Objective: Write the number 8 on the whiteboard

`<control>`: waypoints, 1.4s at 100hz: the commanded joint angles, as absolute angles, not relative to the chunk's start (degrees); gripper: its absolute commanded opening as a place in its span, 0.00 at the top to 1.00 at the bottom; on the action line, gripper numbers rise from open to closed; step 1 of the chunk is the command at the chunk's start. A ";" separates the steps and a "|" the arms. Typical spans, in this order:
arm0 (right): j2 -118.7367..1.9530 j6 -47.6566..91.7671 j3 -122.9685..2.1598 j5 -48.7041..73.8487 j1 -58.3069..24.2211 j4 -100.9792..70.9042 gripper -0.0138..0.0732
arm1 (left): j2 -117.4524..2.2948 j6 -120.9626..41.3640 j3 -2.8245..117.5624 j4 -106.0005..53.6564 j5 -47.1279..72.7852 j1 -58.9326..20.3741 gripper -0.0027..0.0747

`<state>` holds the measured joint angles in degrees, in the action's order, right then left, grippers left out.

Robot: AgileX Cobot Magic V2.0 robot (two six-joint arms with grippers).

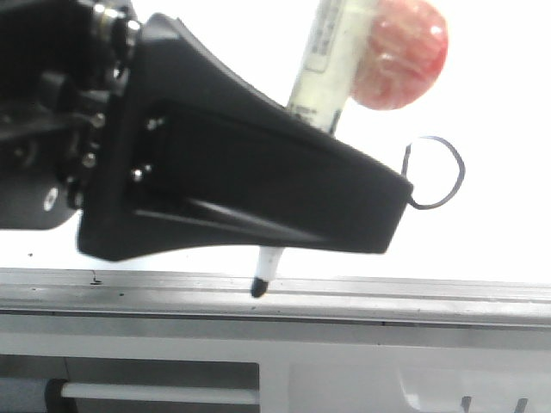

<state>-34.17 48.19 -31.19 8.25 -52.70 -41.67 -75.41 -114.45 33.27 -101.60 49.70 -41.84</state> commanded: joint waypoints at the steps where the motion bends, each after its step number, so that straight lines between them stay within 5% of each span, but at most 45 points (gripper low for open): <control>1: -32.01 48.61 -32.64 4.86 -48.55 -41.24 0.25 | -74.17 -113.13 34.74 -106.96 50.39 -41.76 0.99; 16: -28.11 48.61 -32.64 7.98 -44.28 -41.24 0.45 | -74.17 -110.33 34.84 -106.96 40.04 -41.76 0.99; 36: -26.33 48.61 -32.64 10.95 -43.70 -41.24 0.92 | -74.17 -102.17 37.35 -106.96 26.82 -41.76 0.99; 63: -26.33 48.61 -32.64 11.05 -43.70 -41.24 0.92 | -74.52 -93.53 42.67 -106.96 16.90 -41.76 0.99; 111: -26.33 48.61 -32.64 10.40 -43.70 -41.15 0.92 | -82.67 -85.00 46.23 -106.96 16.31 -41.76 0.99; 140: -26.33 48.61 -32.64 10.25 -43.70 -41.15 0.92 | -83.69 -84.91 47.22 -106.96 3.17 -41.76 0.99</control>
